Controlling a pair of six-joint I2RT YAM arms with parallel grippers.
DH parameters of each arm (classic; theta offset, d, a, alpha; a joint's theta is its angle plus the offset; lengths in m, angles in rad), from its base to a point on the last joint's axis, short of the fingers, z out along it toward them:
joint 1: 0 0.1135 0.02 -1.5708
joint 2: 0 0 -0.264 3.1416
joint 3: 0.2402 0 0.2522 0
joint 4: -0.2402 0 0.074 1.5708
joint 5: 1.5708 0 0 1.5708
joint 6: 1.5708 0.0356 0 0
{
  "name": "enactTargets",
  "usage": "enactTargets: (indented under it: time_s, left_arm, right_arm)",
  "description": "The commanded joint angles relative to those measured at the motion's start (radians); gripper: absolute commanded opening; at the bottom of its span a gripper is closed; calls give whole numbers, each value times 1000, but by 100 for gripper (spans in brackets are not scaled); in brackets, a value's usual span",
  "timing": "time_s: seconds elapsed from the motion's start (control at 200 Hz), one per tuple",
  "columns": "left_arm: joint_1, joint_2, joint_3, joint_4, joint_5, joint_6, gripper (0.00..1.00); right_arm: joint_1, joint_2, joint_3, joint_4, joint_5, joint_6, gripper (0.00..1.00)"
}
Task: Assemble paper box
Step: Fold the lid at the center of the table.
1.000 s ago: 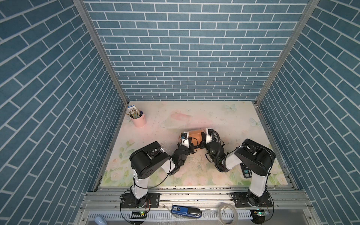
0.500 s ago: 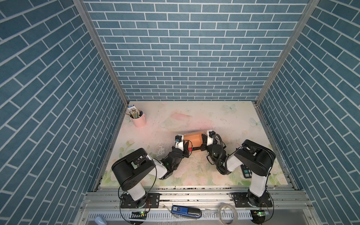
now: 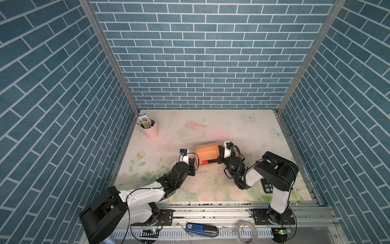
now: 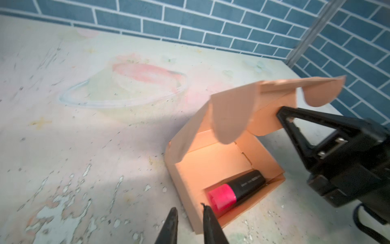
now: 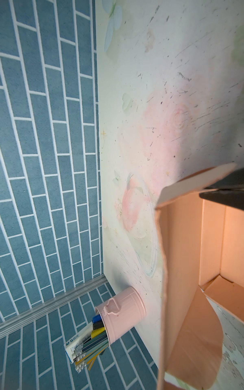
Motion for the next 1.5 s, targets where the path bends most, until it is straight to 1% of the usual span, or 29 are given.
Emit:
enactTargets:
  time_s: [0.0,0.225,0.41,0.58,0.68,0.85,1.115,1.31,1.49]
  left_arm:
    - [48,-20,31,-166,19,-39,23]
    - [151,8,92,-215,74,-43,22]
    - [188,118,199,-238,138,-9,22]
    - [188,227,269,-216,222,6,22]
    - [175,264,281,-197,231,7,21]
    - [142,284,304,-198,217,8,21]
    - [118,341,338,-196,220,3,21]
    - [116,350,320,-189,222,-10,21]
    - [116,327,287,-198,221,-17,21]
  right_arm:
    - [8,-5,-15,-77,2,-18,0]
    - [7,-6,-14,-85,-3,-23,0]
    - [6,-8,-9,-96,-9,-24,0]
    - [8,-14,-3,-120,-8,-29,0]
    - [9,-16,0,-126,-11,-33,0]
    - [10,-17,8,-141,-13,-35,0]
    - [19,-15,12,-154,-10,-48,0]
    - [22,-6,-4,-130,-7,-56,0]
    - [36,4,-16,-113,-17,-57,0]
